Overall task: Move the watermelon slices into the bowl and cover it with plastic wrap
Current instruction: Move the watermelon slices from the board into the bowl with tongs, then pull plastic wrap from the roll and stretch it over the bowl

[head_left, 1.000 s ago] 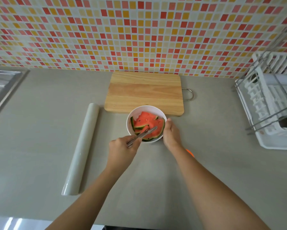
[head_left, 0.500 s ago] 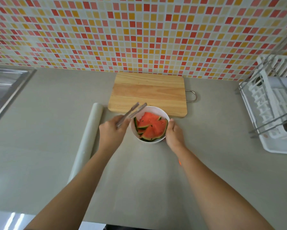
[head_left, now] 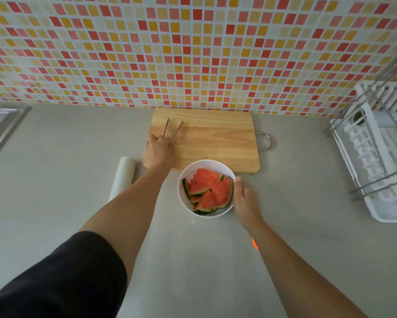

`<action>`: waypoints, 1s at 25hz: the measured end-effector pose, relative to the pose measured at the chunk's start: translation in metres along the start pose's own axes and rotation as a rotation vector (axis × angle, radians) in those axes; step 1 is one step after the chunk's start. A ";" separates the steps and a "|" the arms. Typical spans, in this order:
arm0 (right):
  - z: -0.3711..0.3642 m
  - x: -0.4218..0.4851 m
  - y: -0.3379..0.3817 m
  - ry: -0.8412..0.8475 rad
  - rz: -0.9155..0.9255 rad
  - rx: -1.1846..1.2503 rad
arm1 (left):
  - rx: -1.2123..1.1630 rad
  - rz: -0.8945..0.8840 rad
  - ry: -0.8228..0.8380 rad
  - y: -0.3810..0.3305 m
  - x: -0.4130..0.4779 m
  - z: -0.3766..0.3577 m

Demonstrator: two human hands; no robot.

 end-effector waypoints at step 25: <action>-0.005 -0.061 0.018 0.109 0.053 -0.077 | -0.327 -0.101 0.278 0.101 -0.150 0.033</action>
Point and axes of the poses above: each hand's wrist, its own x-axis towards the middle knuckle, its own z-axis out of the back of the hand, y = z × x, the point moved 1 cm from there along x, towards the middle knuckle, and after that the axes turned 10 degrees about z, right-handed, at the moved point
